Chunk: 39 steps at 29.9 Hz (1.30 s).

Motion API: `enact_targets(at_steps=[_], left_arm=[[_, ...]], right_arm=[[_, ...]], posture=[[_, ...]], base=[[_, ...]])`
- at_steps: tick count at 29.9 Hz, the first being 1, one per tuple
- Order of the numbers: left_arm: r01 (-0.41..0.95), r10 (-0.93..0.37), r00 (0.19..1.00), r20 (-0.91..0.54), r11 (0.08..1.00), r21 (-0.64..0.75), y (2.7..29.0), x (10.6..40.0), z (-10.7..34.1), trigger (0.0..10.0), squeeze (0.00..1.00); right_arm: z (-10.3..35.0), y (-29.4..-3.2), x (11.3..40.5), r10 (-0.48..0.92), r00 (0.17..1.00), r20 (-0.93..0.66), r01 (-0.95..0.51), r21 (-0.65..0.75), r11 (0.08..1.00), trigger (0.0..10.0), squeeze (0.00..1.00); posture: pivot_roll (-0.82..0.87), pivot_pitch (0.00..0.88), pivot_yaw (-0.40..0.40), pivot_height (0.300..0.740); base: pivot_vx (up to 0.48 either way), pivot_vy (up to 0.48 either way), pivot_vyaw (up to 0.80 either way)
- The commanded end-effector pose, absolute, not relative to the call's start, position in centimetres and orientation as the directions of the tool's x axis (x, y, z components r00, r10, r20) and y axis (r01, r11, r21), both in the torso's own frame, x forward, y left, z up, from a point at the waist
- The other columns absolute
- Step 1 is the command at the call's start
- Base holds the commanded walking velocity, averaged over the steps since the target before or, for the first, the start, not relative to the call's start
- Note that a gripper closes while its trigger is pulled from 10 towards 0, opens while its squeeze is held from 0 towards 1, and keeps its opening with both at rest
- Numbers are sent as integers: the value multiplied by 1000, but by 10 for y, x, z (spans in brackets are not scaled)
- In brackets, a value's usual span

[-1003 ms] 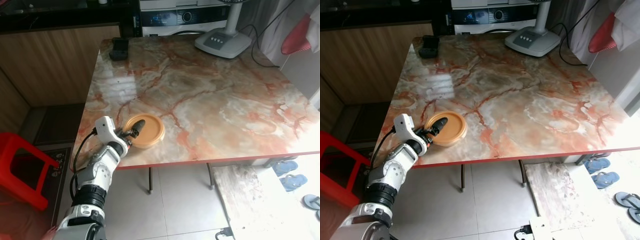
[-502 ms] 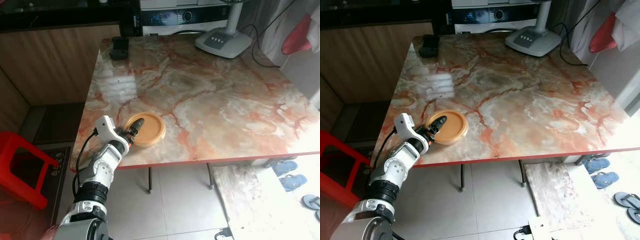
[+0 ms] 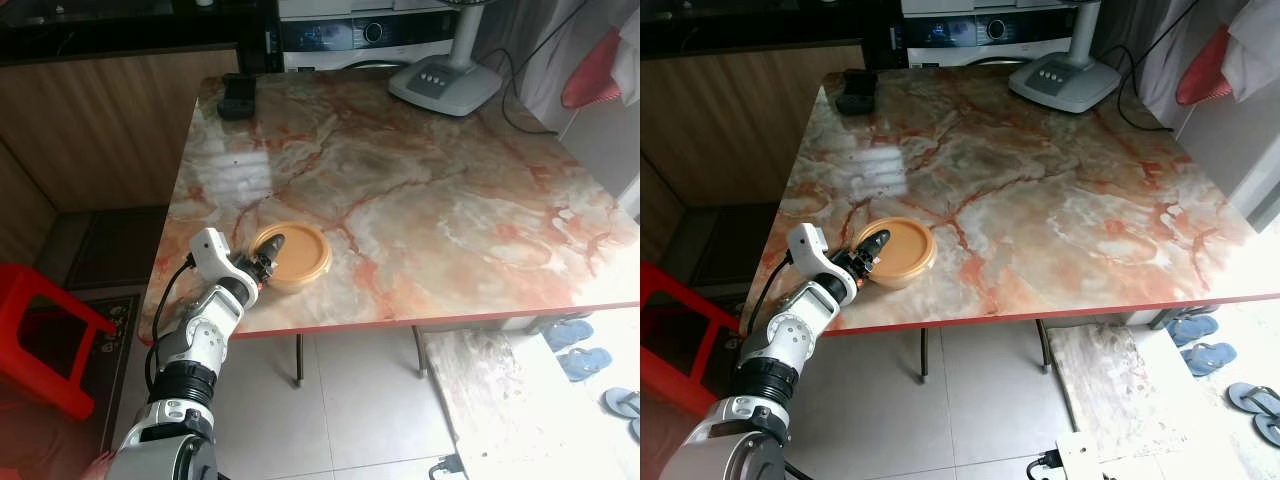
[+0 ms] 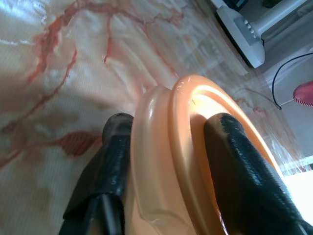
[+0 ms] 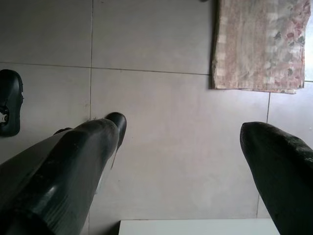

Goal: Restocking fridge

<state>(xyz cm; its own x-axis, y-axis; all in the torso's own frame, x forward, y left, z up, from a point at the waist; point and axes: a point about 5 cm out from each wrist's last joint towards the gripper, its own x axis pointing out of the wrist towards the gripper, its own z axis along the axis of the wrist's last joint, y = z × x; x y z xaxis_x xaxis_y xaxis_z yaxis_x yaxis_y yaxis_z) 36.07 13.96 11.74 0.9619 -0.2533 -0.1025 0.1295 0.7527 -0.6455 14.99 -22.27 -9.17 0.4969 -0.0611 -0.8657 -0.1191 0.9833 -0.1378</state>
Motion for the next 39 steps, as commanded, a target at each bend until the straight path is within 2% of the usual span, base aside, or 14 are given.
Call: enact_targets(at_steps=[1,6,15,26,27,32,39], left_arm=[[113,-245,961,-131,774,-623,143,358,112,0,0],[117,-232,968,-100,764,-635,145,358,116,0,0],[198,-227,973,42,727,-657,150,353,134,0,0],[228,-209,972,107,729,-645,156,346,147,0,0],[234,-198,972,130,722,-651,157,343,151,10000,0],[185,-86,980,181,734,-653,174,332,164,10000,0],[165,-73,981,179,798,-580,180,323,172,10000,0]], right_arm=[[-93,-225,147,-67,484,-872,-131,-148,980,10000,0],[-92,-225,147,-66,485,-872,-131,-147,980,10000,0],[-92,-225,148,-68,487,-871,-129,-149,980,10000,0],[-92,-225,147,-67,488,-870,-128,-148,981,10000,0],[-92,-225,147,-68,488,-870,-128,-148,981,10000,0],[-93,-226,145,-70,485,-872,-126,-149,981,10000,0],[-93,-226,144,-69,484,-872,-130,-150,980,10000,0]], posture=[[32,81,3,740],[30,77,3,740],[33,77,3,740],[27,72,5,740],[23,68,9,740],[19,55,10,740],[19,37,15,740]], base=[[0,0,0],[0,0,0],[0,0,0],[0,0,0],[0,0,0],[0,0,0],[0,0,0]])
